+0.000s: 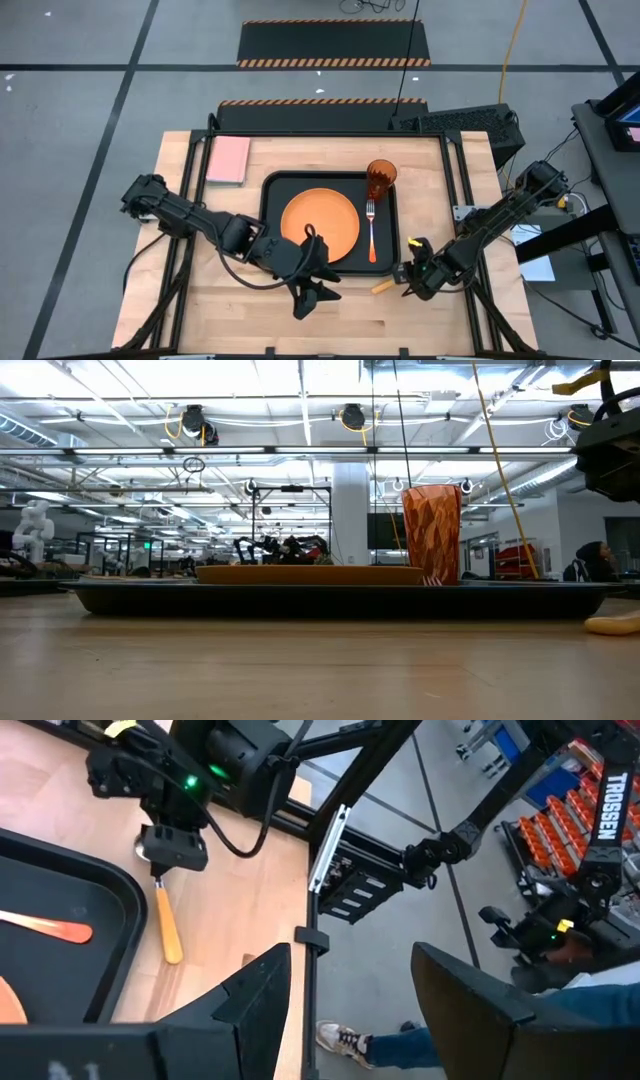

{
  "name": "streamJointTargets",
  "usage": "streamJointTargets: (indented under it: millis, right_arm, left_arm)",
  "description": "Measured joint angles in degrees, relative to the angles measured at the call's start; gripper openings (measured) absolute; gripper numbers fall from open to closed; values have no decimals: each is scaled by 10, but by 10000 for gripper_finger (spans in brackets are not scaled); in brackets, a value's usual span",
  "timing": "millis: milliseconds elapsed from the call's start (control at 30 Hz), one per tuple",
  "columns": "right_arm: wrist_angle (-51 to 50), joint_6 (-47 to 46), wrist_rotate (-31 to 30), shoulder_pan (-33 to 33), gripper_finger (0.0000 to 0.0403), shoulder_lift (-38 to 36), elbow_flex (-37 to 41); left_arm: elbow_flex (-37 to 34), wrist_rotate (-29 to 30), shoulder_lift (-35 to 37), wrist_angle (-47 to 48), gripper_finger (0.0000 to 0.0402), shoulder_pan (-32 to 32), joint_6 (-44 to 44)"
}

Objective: Pick and place plate/cup/fork/spoon on tray
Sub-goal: Put the light orange spoon on the black tray to the right of the orange fork

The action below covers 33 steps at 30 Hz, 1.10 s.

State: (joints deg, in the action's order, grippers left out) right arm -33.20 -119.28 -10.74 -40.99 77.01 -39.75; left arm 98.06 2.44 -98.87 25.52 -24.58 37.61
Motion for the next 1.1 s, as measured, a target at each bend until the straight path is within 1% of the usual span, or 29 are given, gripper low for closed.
streamJointTargets:
  millis: [167,367,433,567,700,867,1100]
  right_arm:
    - [0,57,33,-5,100,0,0]
    - [-6,64,48,-30,100,0,0]
    - [-7,48,50,-42,100,-4,0]
    - [-6,-20,50,-61,100,-15,0]
    - [9,-91,32,-68,100,-21,0]
    - [52,-107,32,-52,100,-20,0]
    - [39,-110,35,-51,100,-18,0]
  left_arm:
    - [0,-31,0,0,211,8,-4]
    - [0,-40,0,0,211,9,-4]
    - [0,-41,2,2,211,8,-2]
    - [0,-42,11,9,211,5,3]
    - [0,-42,25,30,211,4,0]
    - [0,-40,45,67,211,5,-7]
    - [0,-39,64,94,211,5,-16]
